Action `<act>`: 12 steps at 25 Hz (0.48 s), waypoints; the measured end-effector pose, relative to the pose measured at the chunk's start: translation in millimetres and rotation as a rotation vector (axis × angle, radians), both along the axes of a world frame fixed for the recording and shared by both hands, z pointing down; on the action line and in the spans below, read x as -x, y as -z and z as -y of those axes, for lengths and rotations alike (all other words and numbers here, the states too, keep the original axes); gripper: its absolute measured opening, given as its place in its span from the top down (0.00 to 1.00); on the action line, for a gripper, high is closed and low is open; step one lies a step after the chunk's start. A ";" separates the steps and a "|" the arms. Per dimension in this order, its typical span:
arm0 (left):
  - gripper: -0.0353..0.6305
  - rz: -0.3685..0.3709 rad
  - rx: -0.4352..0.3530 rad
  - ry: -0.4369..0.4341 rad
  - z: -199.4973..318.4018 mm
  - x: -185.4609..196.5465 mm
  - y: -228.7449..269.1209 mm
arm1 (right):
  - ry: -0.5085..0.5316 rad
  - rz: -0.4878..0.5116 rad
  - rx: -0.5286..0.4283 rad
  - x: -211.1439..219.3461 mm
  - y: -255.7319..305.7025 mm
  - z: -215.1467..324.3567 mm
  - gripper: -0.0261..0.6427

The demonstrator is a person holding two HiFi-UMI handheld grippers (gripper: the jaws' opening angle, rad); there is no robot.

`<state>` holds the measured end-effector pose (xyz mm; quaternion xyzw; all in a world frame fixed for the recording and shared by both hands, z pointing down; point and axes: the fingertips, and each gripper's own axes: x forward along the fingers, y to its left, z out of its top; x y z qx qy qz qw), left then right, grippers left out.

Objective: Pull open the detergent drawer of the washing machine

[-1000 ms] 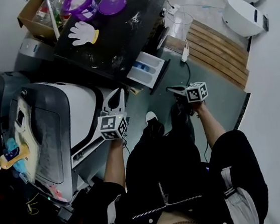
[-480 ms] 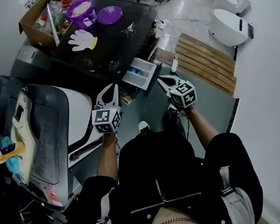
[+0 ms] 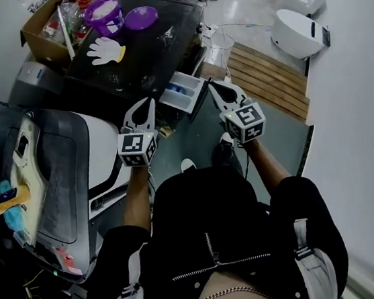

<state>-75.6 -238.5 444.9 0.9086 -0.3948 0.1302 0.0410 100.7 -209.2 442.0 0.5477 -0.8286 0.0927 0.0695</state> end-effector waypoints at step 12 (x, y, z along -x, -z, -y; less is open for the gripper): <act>0.91 -0.020 0.019 -0.006 0.7 5.4 -5.3 | -0.046 -0.012 -0.007 -2.5 0.3 -3.6 0.96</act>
